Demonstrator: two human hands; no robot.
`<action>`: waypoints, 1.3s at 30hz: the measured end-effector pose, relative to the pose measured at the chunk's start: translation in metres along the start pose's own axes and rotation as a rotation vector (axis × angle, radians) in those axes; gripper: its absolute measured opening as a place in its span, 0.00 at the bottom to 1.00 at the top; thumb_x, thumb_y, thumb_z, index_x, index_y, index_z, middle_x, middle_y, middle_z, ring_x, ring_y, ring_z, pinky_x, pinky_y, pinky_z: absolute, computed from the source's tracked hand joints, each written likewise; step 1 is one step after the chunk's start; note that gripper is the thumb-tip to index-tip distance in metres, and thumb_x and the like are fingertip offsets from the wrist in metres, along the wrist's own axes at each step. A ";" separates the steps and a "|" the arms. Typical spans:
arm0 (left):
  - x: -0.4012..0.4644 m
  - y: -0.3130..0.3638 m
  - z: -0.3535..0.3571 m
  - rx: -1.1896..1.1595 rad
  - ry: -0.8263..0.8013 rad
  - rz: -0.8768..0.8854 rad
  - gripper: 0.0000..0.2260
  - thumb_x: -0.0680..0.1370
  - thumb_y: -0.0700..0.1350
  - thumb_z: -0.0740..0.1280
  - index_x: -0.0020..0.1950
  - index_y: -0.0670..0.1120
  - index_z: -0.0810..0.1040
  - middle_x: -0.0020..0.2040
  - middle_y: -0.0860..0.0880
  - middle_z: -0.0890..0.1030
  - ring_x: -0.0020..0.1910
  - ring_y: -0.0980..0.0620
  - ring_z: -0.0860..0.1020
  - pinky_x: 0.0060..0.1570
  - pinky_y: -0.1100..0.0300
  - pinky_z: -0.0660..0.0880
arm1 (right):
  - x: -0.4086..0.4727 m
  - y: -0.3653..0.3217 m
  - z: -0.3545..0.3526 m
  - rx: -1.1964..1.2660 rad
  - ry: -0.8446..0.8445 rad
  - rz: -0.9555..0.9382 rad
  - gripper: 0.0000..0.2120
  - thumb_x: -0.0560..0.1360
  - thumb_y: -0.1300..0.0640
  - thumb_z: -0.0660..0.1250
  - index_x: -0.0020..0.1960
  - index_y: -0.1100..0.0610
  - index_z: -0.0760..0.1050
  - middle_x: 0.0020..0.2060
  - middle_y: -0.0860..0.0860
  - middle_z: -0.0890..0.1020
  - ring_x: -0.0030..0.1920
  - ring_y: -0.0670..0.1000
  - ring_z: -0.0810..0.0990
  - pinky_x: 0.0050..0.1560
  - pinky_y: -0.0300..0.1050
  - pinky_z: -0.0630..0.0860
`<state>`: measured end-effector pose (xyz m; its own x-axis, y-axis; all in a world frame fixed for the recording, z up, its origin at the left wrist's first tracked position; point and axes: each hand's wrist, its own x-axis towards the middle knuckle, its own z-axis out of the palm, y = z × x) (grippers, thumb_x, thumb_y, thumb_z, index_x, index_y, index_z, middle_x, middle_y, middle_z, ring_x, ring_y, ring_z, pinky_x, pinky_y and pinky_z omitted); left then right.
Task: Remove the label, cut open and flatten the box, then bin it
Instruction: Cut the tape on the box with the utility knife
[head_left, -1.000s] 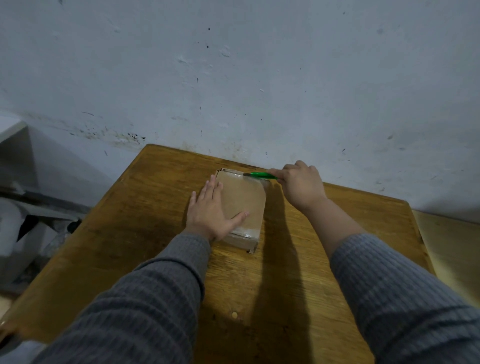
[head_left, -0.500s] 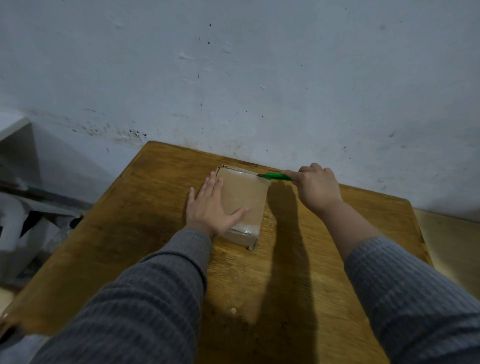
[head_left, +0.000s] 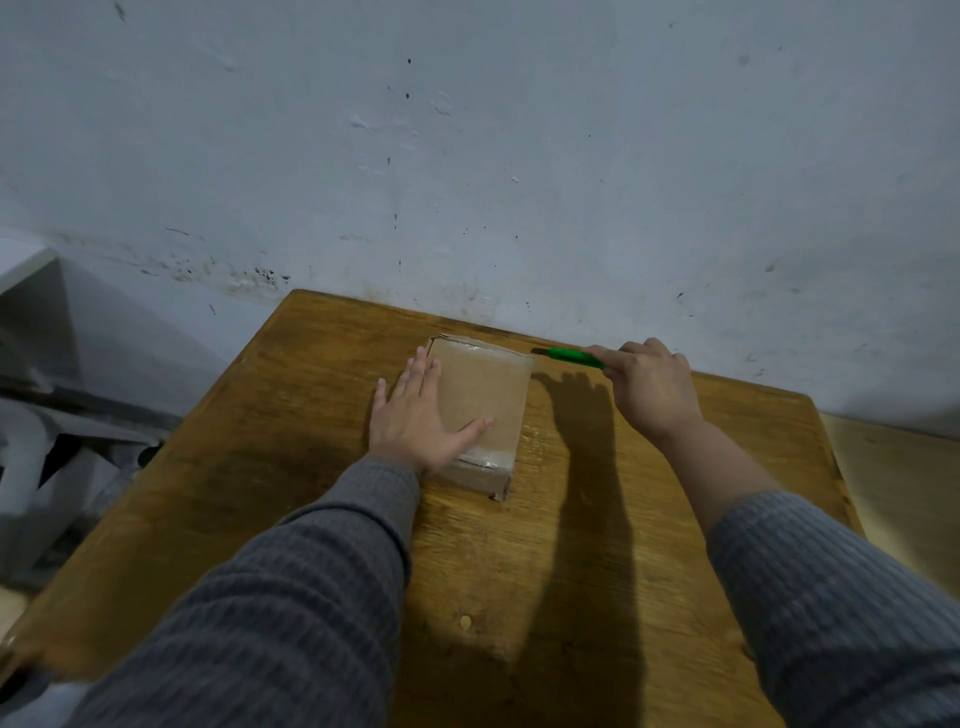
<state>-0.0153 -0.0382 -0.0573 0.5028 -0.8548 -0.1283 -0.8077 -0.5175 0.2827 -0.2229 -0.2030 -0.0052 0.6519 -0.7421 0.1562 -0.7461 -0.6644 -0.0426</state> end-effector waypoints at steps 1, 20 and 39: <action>0.001 0.000 0.000 -0.006 0.000 0.001 0.50 0.70 0.76 0.54 0.80 0.46 0.45 0.80 0.49 0.39 0.78 0.51 0.44 0.76 0.47 0.41 | 0.001 -0.001 0.000 0.004 0.011 -0.004 0.20 0.81 0.57 0.56 0.70 0.45 0.68 0.49 0.51 0.80 0.52 0.55 0.72 0.46 0.49 0.64; 0.000 0.000 -0.001 -0.021 -0.001 -0.006 0.50 0.69 0.76 0.55 0.80 0.45 0.45 0.80 0.49 0.39 0.78 0.53 0.43 0.75 0.47 0.40 | 0.003 -0.009 0.000 -0.032 -0.081 0.008 0.20 0.81 0.57 0.55 0.70 0.42 0.67 0.52 0.52 0.80 0.56 0.57 0.73 0.47 0.49 0.63; -0.028 -0.068 -0.026 -0.050 -0.167 0.302 0.49 0.69 0.71 0.63 0.79 0.52 0.42 0.79 0.55 0.43 0.78 0.55 0.43 0.75 0.41 0.41 | -0.053 -0.075 -0.016 0.519 -0.241 0.162 0.15 0.78 0.56 0.65 0.64 0.47 0.76 0.54 0.50 0.83 0.41 0.46 0.78 0.41 0.42 0.78</action>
<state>0.0335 0.0217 -0.0483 0.1824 -0.9659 -0.1839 -0.8941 -0.2408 0.3777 -0.2043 -0.1123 0.0055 0.5926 -0.7967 -0.1189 -0.7150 -0.4522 -0.5332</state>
